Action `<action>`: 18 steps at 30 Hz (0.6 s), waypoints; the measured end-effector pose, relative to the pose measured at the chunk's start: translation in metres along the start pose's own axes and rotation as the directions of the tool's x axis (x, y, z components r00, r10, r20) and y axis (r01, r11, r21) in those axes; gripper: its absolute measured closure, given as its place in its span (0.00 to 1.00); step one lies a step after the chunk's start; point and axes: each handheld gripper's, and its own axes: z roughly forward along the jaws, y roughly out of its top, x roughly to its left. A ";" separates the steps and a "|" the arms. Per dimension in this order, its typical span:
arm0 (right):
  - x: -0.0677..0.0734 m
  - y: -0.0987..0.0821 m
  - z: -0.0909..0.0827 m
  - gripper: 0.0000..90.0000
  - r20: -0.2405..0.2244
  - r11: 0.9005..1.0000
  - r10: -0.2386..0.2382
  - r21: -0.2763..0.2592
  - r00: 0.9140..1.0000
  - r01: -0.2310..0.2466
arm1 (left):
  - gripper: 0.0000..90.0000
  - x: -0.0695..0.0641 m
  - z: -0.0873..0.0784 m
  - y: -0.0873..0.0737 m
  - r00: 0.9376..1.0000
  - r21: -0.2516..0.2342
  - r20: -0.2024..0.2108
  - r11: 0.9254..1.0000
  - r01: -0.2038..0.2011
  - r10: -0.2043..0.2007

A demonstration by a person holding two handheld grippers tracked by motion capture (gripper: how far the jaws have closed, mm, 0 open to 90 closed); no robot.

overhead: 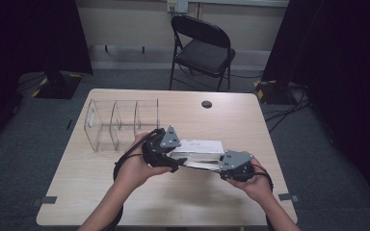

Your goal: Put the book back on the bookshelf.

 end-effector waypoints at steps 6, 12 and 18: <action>-0.009 0.001 -0.004 0.70 -0.043 0.999 0.033 0.007 0.999 -0.032 | 0.33 0.007 -0.008 -0.011 0.999 -0.056 0.019 0.998 0.043 -0.042; -0.012 0.002 -0.006 0.70 -0.059 0.999 0.030 0.014 0.998 -0.029 | 0.32 0.012 -0.012 -0.023 0.995 -0.093 0.045 0.991 0.096 -0.092; -0.016 0.002 -0.006 0.70 -0.070 0.999 0.031 0.015 0.997 -0.030 | 0.31 0.014 -0.015 -0.033 0.994 -0.090 0.043 0.991 0.101 -0.097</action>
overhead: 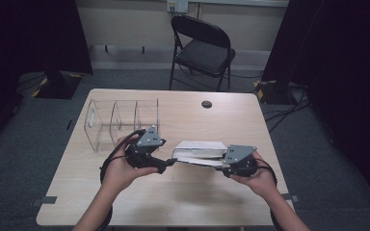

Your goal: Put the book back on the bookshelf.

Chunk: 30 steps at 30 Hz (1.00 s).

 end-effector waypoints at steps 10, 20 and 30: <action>-0.004 0.000 -0.003 0.70 -0.018 0.999 0.034 -0.001 0.999 -0.034 | 0.30 0.000 0.012 -0.022 1.000 0.056 0.014 0.998 0.011 -0.012; -0.006 0.002 -0.009 0.70 -0.049 0.998 0.065 0.005 0.997 -0.065 | 0.30 -0.002 0.026 -0.046 0.998 0.099 0.034 0.994 0.041 -0.044; -0.008 0.008 -0.012 0.72 -0.060 0.995 0.087 0.043 0.994 -0.085 | 0.31 0.001 0.039 -0.065 0.998 0.146 0.044 0.988 0.044 -0.051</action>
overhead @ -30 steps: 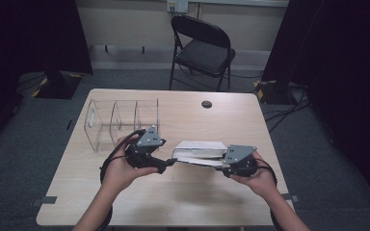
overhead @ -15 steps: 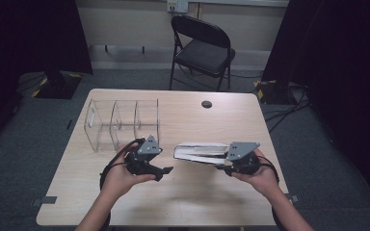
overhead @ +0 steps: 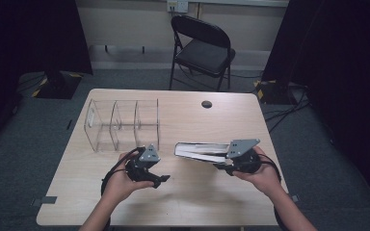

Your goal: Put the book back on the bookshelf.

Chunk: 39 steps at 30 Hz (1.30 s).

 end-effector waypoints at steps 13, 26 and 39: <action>-0.009 0.007 -0.002 0.74 -0.008 1.000 0.003 0.027 1.000 -0.003 | 0.29 0.010 0.011 -0.018 0.998 -0.002 -0.003 0.998 0.059 -0.059; -0.016 0.011 -0.003 0.76 -0.011 0.999 -0.001 0.049 1.000 0.001 | 0.29 0.012 0.023 -0.028 0.998 0.024 -0.003 0.997 0.067 -0.067; -0.017 0.020 -0.003 0.80 0.000 0.993 -0.056 0.102 0.998 0.056 | 0.29 0.011 0.024 -0.029 0.997 0.040 0.025 0.996 0.074 -0.075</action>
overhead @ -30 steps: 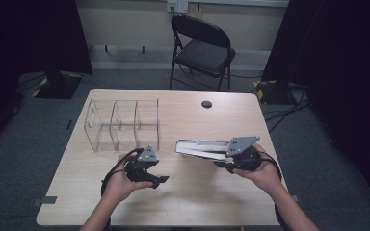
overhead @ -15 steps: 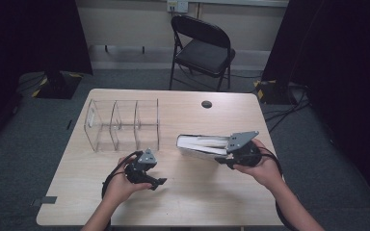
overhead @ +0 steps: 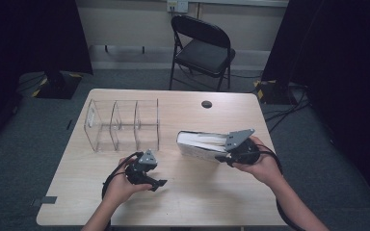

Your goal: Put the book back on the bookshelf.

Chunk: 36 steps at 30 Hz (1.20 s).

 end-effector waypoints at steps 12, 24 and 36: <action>-0.001 0.010 -0.001 0.83 -0.007 0.997 -0.060 0.057 0.998 0.061 | 0.30 0.000 -0.001 0.000 1.000 0.010 0.000 1.000 0.003 -0.003; 0.002 0.008 -0.011 0.84 -0.053 0.997 -0.045 0.067 0.998 0.048 | 0.30 -0.001 0.000 0.000 1.000 0.013 0.006 1.000 0.013 -0.013; -0.002 0.008 -0.016 0.84 -0.096 0.995 -0.015 0.099 0.995 0.024 | 0.30 -0.002 0.000 0.001 1.000 0.024 0.006 1.000 0.011 -0.011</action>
